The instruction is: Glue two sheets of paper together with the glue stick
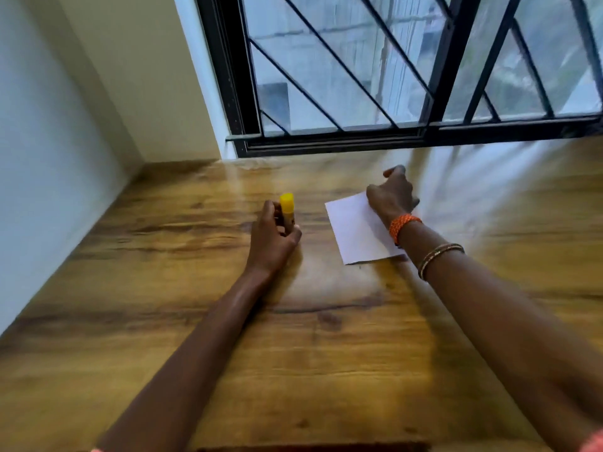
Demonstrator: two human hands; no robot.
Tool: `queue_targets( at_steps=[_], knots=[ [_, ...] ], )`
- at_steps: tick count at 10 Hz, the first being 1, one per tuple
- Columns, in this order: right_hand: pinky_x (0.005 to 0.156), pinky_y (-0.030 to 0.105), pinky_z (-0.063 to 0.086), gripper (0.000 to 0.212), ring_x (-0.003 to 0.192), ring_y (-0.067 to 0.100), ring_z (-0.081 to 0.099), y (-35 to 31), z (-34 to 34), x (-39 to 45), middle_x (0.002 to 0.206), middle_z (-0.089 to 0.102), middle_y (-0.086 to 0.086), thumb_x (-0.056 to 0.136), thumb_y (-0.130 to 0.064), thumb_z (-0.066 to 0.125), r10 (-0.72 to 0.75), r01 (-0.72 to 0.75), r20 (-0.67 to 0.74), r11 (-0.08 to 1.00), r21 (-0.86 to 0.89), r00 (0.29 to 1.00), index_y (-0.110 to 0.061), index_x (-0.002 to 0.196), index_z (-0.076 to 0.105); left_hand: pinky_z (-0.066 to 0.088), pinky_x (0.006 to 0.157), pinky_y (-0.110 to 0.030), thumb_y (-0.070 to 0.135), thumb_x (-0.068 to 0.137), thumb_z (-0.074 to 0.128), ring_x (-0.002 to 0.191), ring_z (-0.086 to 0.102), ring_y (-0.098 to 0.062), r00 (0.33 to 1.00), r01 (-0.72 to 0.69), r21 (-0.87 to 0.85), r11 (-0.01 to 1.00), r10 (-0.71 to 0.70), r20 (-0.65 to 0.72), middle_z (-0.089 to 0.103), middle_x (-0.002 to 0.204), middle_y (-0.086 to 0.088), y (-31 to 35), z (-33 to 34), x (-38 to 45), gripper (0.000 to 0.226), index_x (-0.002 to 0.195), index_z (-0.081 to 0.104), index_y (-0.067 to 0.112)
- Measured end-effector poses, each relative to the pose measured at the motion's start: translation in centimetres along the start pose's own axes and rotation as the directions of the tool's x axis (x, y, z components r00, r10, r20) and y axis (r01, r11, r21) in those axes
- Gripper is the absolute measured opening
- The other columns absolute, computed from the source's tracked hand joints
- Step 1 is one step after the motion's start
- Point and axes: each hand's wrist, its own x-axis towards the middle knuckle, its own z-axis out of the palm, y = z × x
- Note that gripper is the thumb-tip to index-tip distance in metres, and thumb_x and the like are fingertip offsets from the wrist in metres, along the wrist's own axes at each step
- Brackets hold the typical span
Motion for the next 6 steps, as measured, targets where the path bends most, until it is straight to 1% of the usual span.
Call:
queue_targets(
  at_steps=[1,2,3,4,5,6],
  knots=[
    [0.099,0.040,0.031,0.036,0.108,0.034,0.054,0.5,-0.2,-0.7,0.110,0.065,0.013,0.085,-0.012,0.052,0.087,-0.088,-0.003,0.996,-0.019,0.996,-0.011,0.120,0.044,0.047,0.061,-0.008,-0.001,0.076,0.064,0.081,0.060,-0.019,0.998,0.060,-0.007,0.998,-0.060,0.031,0.061,0.088,-0.010,0.5,-0.2,-0.4,0.029,0.093,0.045,0.013],
    [0.094,0.040,0.034,0.035,0.104,0.035,0.052,0.5,-0.1,-1.6,0.106,0.064,0.012,0.086,-0.015,0.051,0.129,-0.131,-0.070,0.991,-0.022,0.989,-0.015,0.120,0.043,0.044,0.061,-0.001,-0.002,0.075,0.066,0.081,0.060,-0.016,0.990,0.137,-0.017,0.990,-0.136,0.046,0.060,0.089,-0.005,1.1,-0.2,-0.6,0.033,0.104,0.051,0.003],
    [0.090,0.040,0.035,0.037,0.104,0.036,0.049,0.4,0.5,-2.1,0.110,0.061,0.014,0.087,-0.018,0.052,0.125,-0.128,-0.088,0.991,-0.030,0.988,-0.019,0.122,0.042,0.045,0.064,-0.002,0.001,0.075,0.067,0.082,0.062,-0.018,0.986,0.168,-0.011,0.986,-0.167,0.027,0.063,0.095,-0.006,1.5,-0.5,-0.9,0.045,0.117,0.050,0.005],
    [0.092,0.041,0.033,0.039,0.103,0.035,0.050,0.4,0.2,-2.2,0.109,0.062,0.012,0.086,-0.017,0.054,0.078,-0.078,-0.007,0.996,-0.051,0.997,-0.016,0.123,0.041,0.046,0.072,-0.017,0.004,0.074,0.067,0.087,0.063,-0.022,0.983,0.175,0.049,0.983,-0.177,0.056,0.066,0.103,-0.010,1.9,-0.7,-1.0,0.052,0.122,0.049,0.009],
    [0.091,0.039,0.030,0.039,0.107,0.030,0.053,1.0,0.0,-2.1,0.112,0.061,0.009,0.083,-0.019,0.057,-0.016,0.015,-0.017,0.996,-0.093,1.000,-0.012,0.120,0.044,0.045,0.074,-0.009,0.000,0.073,0.064,0.097,0.063,-0.022,0.980,0.172,0.036,0.984,-0.175,0.093,0.063,0.112,-0.007,1.7,-0.8,-1.2,0.058,0.128,0.048,0.010],
    [0.092,0.041,0.030,0.037,0.112,0.030,0.048,1.0,-0.5,-1.8,0.118,0.057,0.011,0.083,-0.021,0.055,-0.063,0.054,-0.079,0.992,-0.118,0.995,-0.010,0.117,0.048,0.040,0.086,-0.005,0.010,0.076,0.052,0.115,0.054,-0.016,0.952,0.305,-0.136,0.942,-0.306,0.018,0.053,0.127,-0.001,1.9,-1.7,-1.6,0.061,0.136,0.043,0.009]
  ],
)
